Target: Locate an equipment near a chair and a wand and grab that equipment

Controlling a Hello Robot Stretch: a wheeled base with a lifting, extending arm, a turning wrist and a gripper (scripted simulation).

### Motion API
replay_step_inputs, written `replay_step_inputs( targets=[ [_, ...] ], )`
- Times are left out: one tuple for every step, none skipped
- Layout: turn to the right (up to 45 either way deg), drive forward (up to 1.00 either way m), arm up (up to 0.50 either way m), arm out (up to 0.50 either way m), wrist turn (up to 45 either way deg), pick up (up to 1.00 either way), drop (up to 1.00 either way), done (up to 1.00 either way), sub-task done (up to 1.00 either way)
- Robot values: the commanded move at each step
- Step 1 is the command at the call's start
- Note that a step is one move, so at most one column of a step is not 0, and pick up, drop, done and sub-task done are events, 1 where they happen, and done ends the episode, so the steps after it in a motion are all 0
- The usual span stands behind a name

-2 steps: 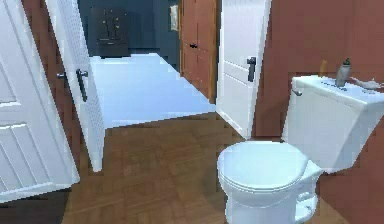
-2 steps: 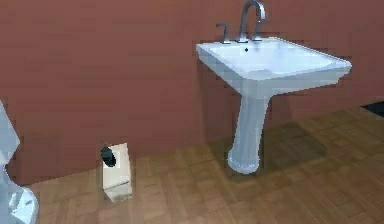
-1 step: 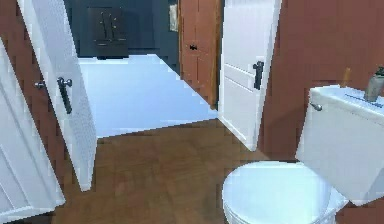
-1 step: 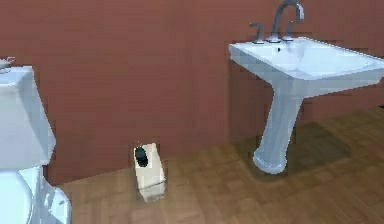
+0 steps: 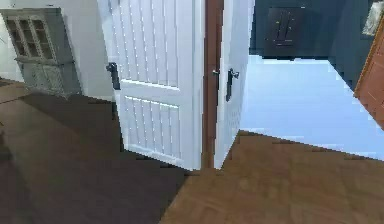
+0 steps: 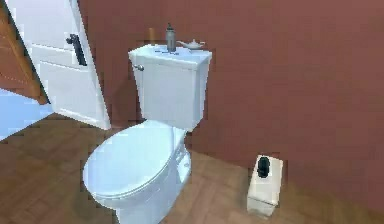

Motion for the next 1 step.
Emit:
replay_step_inputs(
  targets=[
    [-27.0,0.00,0.00,0.00,0.0,0.00,0.00,0.00,0.00]
  ],
)
